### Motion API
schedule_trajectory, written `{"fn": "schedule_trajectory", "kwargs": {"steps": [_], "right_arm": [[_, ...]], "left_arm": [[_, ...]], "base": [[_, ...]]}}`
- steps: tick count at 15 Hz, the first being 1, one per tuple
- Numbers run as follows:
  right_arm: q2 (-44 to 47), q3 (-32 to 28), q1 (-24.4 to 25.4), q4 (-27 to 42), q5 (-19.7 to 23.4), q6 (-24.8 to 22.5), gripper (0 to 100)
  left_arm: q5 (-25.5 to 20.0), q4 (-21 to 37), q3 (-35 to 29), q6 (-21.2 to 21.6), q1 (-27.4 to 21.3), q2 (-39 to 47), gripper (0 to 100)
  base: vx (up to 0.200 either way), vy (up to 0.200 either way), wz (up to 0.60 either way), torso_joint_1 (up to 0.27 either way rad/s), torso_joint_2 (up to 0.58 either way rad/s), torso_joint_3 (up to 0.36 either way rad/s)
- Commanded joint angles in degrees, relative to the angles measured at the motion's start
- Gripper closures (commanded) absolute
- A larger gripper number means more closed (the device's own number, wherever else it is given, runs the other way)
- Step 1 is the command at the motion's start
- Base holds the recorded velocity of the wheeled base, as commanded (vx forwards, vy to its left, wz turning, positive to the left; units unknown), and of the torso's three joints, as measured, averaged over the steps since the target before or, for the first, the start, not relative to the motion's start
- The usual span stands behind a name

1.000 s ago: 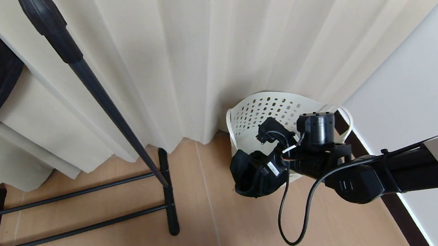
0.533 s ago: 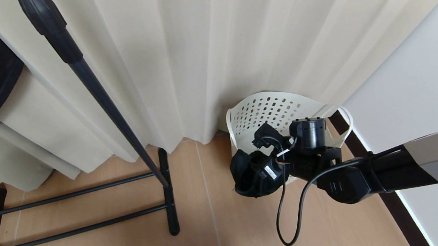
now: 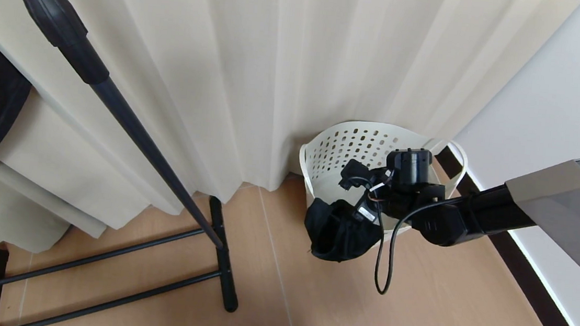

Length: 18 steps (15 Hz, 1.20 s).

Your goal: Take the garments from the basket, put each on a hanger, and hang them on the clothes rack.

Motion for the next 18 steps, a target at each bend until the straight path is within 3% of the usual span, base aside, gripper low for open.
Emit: {"fn": "schedule_trajectory", "kwargs": {"steps": [1,6,18], "right_arm": [[0.9,-1.1,-1.5,0.0,1.0,-2.7,0],[3.9,-2.9,-2.1,0.1,9.1,-8.3,0],[7.4,-5.5,-1.6,0.0,10.6,-8.3,0]], "left_arm": [[0.0,0.0,0.0,0.0,0.0,0.0,0],[0.0,0.0,0.0,0.0,0.0,0.0,0],[0.0,0.0,0.0,0.0,0.0,0.0,0]], "base": [[0.0,0.0,0.0,0.0,0.0,0.0],[0.0,0.0,0.0,0.0,0.0,0.0],[0.0,0.0,0.0,0.0,0.0,0.0]]}}
